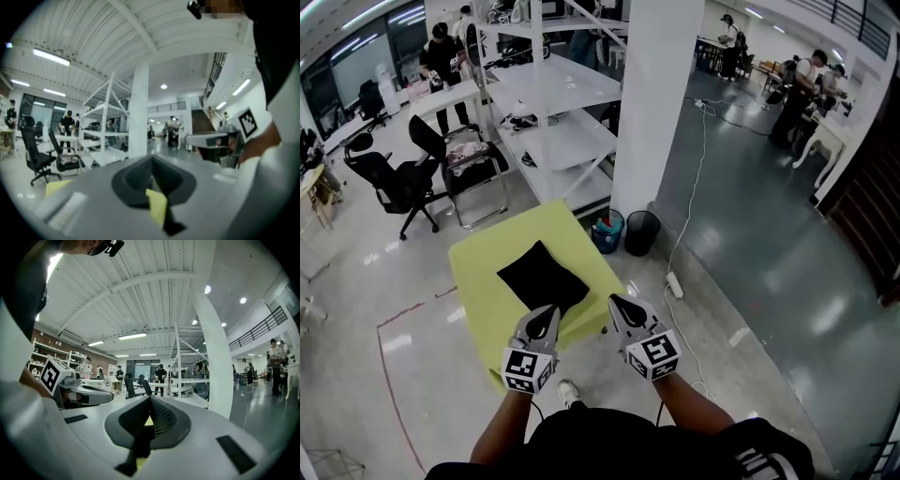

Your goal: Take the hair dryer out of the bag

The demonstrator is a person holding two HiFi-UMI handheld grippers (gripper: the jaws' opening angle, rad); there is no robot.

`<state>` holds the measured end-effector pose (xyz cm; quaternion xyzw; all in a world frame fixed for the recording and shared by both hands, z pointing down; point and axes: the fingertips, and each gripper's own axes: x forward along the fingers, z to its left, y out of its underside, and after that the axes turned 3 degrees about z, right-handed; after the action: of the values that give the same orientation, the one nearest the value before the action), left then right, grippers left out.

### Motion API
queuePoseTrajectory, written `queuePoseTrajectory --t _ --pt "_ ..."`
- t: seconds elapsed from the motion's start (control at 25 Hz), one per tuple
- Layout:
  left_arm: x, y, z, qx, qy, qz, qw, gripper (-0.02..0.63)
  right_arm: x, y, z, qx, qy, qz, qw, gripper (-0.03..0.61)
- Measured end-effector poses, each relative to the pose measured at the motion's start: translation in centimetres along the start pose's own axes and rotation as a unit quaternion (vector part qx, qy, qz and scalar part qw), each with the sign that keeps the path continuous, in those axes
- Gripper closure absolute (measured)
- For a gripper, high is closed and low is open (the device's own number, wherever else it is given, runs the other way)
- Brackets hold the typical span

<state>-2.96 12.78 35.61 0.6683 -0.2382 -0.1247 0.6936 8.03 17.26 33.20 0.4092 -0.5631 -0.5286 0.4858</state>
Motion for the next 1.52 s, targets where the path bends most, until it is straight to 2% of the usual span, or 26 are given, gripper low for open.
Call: queuePoseTrajectory --t 0.44,0.88,1.2,1.52 --pt "4.3 0.0 8.5 -0.003 0.008 -0.002 1.0 0.607 9.6 -0.6 -0.5 -0.012 0.002 0.016 1.0 0.572" --pt "6.9 0.6 11.0 -0.005 0.016 -0.001 0.9999 0.607 12.8 0.6 -1.5 -0.001 0.001 0.031 1.0 0.572" --pt "10.4 0.0 11.9 -0.006 -0.018 0.01 0.9998 0.607 15.8 0.6 -5.0 -0.003 -0.038 0.03 0.999 0.572" --pt "14.2 0.2 12.7 -0.009 -0.077 0.022 0.9968 0.607 18.7 1.9 -9.2 -0.004 -0.091 0.034 0.995 0.572"
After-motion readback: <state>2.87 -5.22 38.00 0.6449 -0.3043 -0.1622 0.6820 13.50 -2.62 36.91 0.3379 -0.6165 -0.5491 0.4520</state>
